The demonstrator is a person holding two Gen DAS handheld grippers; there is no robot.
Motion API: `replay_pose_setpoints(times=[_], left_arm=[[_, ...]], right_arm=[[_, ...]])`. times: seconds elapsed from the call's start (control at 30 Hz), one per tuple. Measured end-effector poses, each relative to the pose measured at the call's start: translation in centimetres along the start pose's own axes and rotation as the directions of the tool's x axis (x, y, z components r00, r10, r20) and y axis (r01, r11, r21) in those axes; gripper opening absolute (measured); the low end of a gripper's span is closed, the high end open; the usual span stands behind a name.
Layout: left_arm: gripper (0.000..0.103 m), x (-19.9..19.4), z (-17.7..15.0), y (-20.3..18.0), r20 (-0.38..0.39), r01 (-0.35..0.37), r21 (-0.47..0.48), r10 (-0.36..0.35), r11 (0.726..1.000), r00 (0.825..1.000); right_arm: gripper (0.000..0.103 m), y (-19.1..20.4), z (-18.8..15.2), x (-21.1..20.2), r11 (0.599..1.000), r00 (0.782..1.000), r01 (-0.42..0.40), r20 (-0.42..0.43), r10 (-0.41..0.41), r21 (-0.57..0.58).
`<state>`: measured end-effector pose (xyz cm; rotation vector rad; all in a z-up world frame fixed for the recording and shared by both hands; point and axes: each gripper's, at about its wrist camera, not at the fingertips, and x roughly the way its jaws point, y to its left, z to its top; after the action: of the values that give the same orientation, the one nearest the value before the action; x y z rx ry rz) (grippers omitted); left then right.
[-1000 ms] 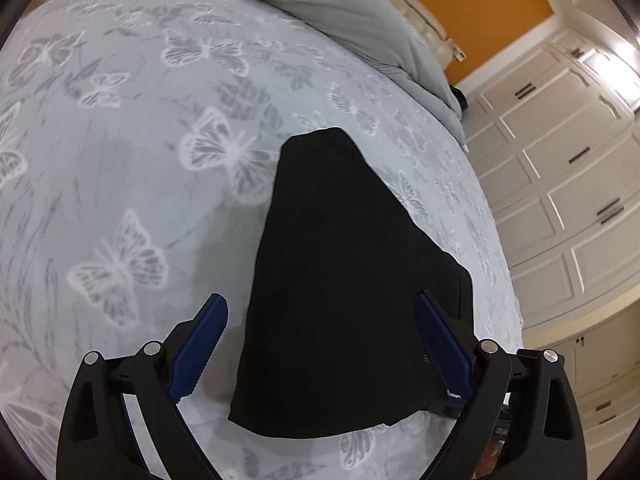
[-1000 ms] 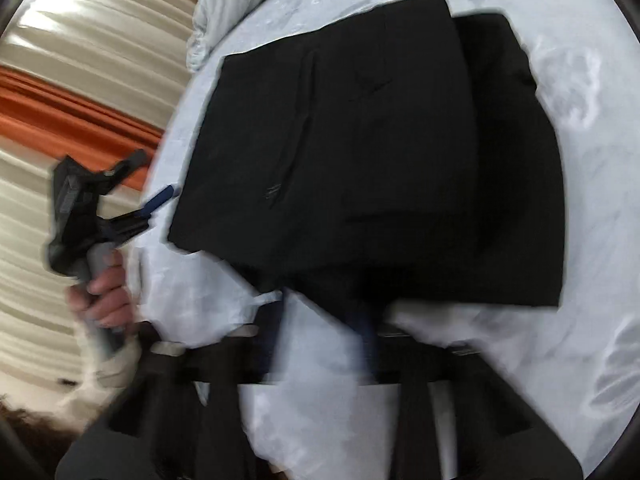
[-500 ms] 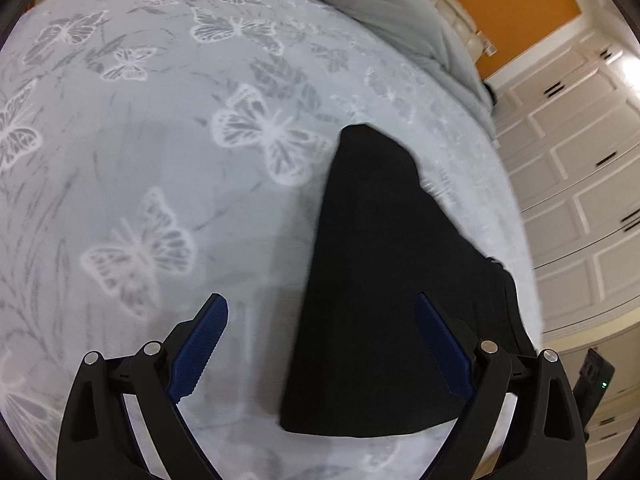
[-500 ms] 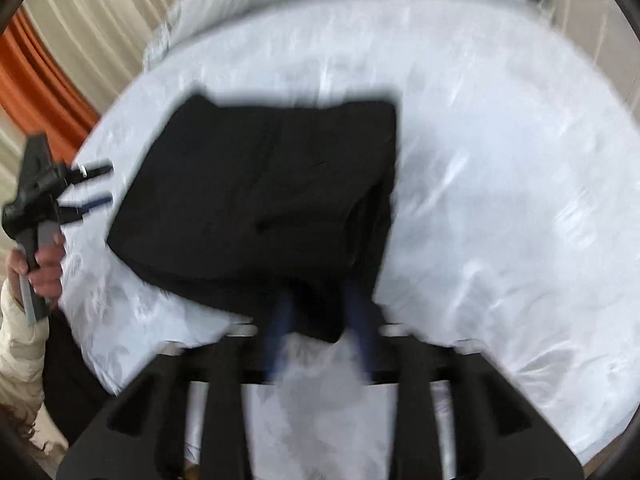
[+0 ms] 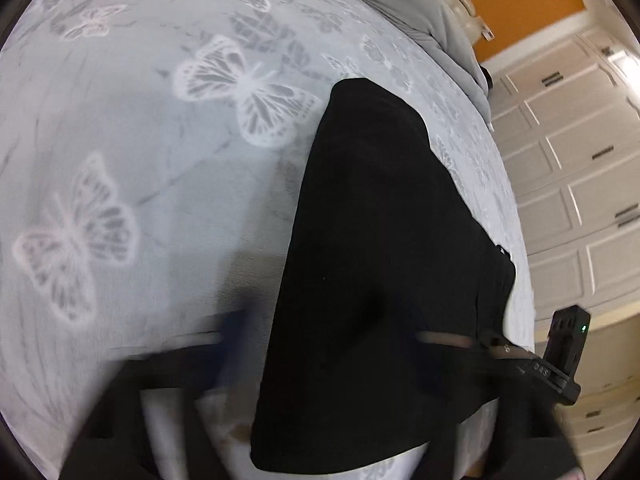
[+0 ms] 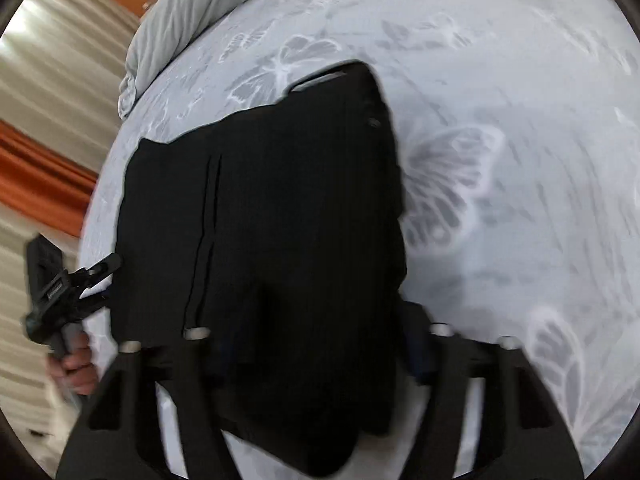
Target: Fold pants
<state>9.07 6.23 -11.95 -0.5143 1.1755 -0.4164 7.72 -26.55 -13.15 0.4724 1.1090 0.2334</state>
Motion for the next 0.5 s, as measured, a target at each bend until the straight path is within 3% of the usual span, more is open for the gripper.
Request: replay_pose_setpoints(times=[0.03,0.1,0.17,0.23,0.3,0.33,0.37,0.4,0.43,0.5], left_arm=[[0.012,0.1,0.2,0.3,-0.018,0.026,-0.031,-0.027,0.999,0.999],[0.007,-1.1,0.3,0.4,-0.004,0.082,-0.070,-0.082,0.994,0.997],[0.007,-4.1,-0.1,-0.2,0.015,0.157,-0.062,-0.156,0.986,0.988],[0.007,-6.8,-1.3,-0.3,0.025,0.169,-0.041,-0.168,0.985,0.985],[0.012,-7.7,-2.1,0.6,0.022,0.123,-0.048,-0.122,0.991,0.992],[0.023,-7.3,-2.5,1.8,0.015,0.046,-0.058,-0.045,0.997,0.999],[0.033,-6.5,-2.7,2.9,0.002,-0.046,-0.076,0.046,0.996,0.999],[0.034,-6.1,-2.9,4.0,-0.006,-0.137,-0.109,0.137,0.985,0.991],[0.034,-6.5,-2.9,4.8,0.019,-0.130,-0.152,0.134,0.980,0.991],[0.039,-8.2,-2.3,4.1,0.088,-0.032,-0.139,0.044,0.990,0.995]], right_arm=[[0.021,0.4,0.2,-0.7,0.999,0.999,-0.033,0.019,0.033,0.006],[0.020,2.8,0.0,-3.9,0.992,0.988,-0.122,0.086,0.125,-0.040],[0.020,4.7,-1.4,-6.2,0.982,0.979,-0.163,0.106,0.173,-0.098],[0.021,5.1,-3.0,-6.9,0.978,0.979,-0.169,0.096,0.181,-0.120],[0.030,3.6,-5.0,-5.1,0.989,0.992,-0.120,0.027,0.123,-0.081],[0.048,2.6,-5.8,-3.7,0.997,0.999,-0.046,-0.020,0.045,-0.067],[0.054,1.3,-6.5,-2.1,0.992,0.990,0.119,-0.070,-0.122,-0.051],[0.057,0.7,-6.5,-2.0,0.987,0.985,0.158,-0.066,-0.160,-0.035],[0.056,0.8,-6.3,-3.4,0.993,0.993,0.120,-0.012,-0.120,-0.016],[0.054,2.2,-6.0,-6.6,0.992,0.984,0.119,0.140,-0.113,-0.039]])
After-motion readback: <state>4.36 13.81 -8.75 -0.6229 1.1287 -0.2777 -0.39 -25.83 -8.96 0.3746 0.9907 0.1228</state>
